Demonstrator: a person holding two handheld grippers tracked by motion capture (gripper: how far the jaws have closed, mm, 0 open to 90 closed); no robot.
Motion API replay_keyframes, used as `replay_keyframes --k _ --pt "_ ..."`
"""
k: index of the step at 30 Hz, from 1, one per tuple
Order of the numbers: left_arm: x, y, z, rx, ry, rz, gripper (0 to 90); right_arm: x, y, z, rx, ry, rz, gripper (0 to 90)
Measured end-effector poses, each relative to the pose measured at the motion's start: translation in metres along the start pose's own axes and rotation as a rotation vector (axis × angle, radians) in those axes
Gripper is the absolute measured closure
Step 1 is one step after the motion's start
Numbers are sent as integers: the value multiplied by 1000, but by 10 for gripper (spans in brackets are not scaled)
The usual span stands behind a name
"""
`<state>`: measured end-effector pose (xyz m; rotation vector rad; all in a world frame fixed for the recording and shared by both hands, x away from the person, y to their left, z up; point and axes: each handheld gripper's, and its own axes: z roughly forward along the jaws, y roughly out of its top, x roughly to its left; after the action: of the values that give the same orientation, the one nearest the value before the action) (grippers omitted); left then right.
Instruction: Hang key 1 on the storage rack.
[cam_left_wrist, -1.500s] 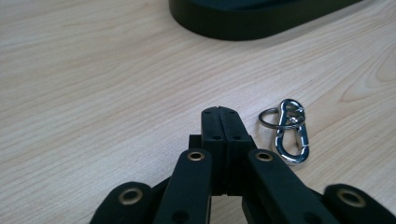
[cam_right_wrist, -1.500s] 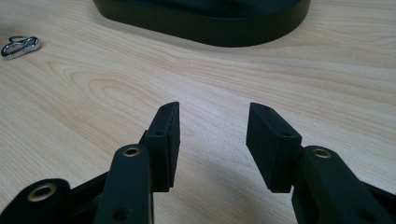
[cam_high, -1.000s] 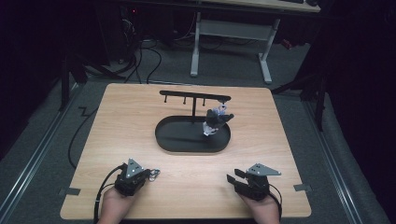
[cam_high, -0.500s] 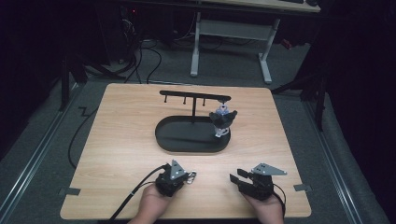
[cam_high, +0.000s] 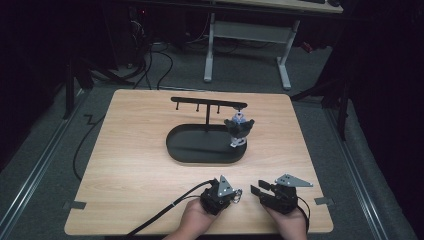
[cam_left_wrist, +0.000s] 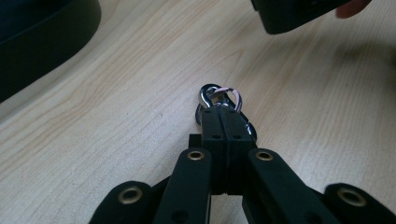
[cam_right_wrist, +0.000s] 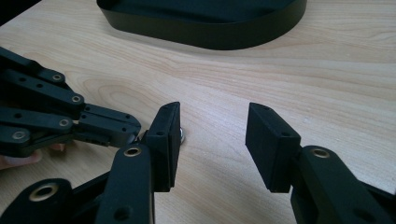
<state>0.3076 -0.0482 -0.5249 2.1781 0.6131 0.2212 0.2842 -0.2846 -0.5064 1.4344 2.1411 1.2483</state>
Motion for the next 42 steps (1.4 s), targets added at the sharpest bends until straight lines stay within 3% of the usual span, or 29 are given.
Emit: replay_keyframes --k 4,7,8,9,10,11,12,13,14,15,16,17,18,22,26,32,42 --pt "16 -9 -19 -16 48 -7 853 4 -1 1 8 10 -4 612" --pt "41 -28 -46 -8 119 -15 818 7 -1 2 13 20 0 672" --pt "47 -33 -54 -5 133 -20 759 10 -2 2 25 34 3 815" --pt "65 -48 -75 7 173 -36 728 14 -3 2 30 32 2 900" --pt "74 -56 -85 10 195 -47 698 17 -3 2 35 32 -8 900" --pt "74 -56 -85 10 195 -47 671 17 -3 2 35 32 -8 900" --pt "82 -64 -96 12 208 -68 646 26 -2 5 40 57 -31 900" --pt "95 -81 -114 5 244 -104 626 32 -1 7 48 63 -41 900" --pt "95 -81 -114 5 244 -104 611 32 -1 7 48 63 -41 900" --pt "100 -92 -123 -2 277 -113 594 45 -2 15 72 72 -75 900" --pt "103 -97 -127 -7 292 -123 584 49 -2 19 80 72 -88 900" --pt "107 -104 -132 -19 299 -143 584 49 -2 19 80 72 -88 900" --pt "113 -107 -139 -40 295 -183 568 57 -2 28 111 66 -126 900" --pt "116 -104 -145 -77 298 -171 545 68 -3 44 163 46 -174 900" --pt "117 -106 -143 -64 283 -168 544 70 -5 49 186 29 -199 900" --pt "119 -104 -142 -75 285 -174 544 61 -8 43 181 3 -173 900" --pt "117 -100 -136 -74 268 -158 544 26 -11 26 158 -79 -83 900"
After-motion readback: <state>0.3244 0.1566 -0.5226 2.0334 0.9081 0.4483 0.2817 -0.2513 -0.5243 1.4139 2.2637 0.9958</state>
